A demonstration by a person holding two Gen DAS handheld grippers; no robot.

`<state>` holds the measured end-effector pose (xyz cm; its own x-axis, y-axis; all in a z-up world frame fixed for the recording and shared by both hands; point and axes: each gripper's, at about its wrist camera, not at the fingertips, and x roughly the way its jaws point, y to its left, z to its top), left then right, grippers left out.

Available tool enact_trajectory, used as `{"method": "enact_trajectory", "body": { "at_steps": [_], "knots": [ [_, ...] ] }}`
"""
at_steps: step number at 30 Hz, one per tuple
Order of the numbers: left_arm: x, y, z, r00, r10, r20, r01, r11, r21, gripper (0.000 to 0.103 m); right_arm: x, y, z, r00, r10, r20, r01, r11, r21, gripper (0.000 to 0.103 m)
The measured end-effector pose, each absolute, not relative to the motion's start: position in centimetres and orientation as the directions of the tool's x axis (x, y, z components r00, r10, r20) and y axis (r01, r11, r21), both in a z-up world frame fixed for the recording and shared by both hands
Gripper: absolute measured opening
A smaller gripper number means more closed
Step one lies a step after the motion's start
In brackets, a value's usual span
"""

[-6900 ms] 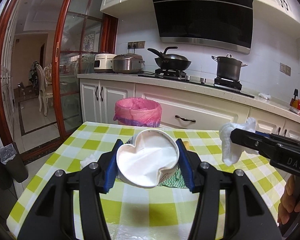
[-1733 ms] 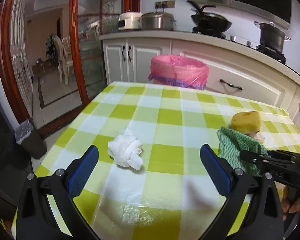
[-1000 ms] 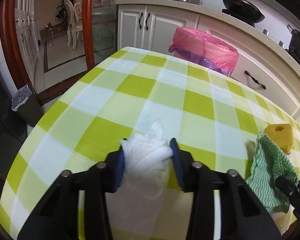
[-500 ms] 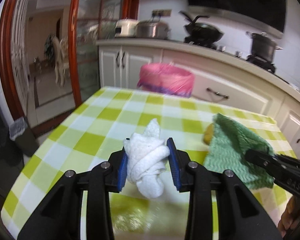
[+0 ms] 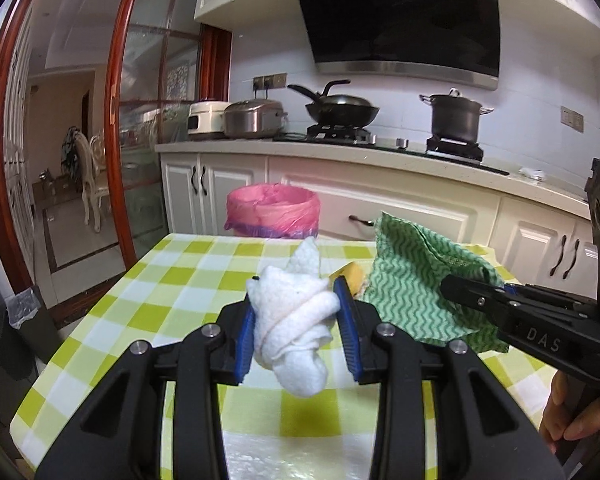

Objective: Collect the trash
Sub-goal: 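Lift the held tissue and green cloth up from the table with both tools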

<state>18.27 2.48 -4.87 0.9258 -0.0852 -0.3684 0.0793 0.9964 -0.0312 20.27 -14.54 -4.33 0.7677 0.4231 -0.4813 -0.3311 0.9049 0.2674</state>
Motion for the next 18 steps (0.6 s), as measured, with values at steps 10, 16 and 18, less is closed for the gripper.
{"method": "enact_trajectory", "body": {
  "at_steps": [10,16,18],
  "knots": [
    [15.6,1.6,-3.6,0.938,-0.091,-0.334,0.084,0.996,-0.034,0.035,17.2,-15.7,-3.1,0.798,0.407,-0.446,-0.326,0.912,0.249,0.021],
    [15.6,1.6,-3.6,0.940,-0.097,-0.328,0.089,0.995,-0.039,0.035,17.2,-16.1,-3.0,0.808,0.399,-0.433,-0.316,0.914,0.254,0.021],
    [15.7,1.6,-3.6,0.941,-0.098,-0.324,0.089,0.995,-0.042,0.035,17.3,-16.1,-2.9,0.812,0.398,-0.427,-0.314,0.915,0.254,0.021]
  ]
}}
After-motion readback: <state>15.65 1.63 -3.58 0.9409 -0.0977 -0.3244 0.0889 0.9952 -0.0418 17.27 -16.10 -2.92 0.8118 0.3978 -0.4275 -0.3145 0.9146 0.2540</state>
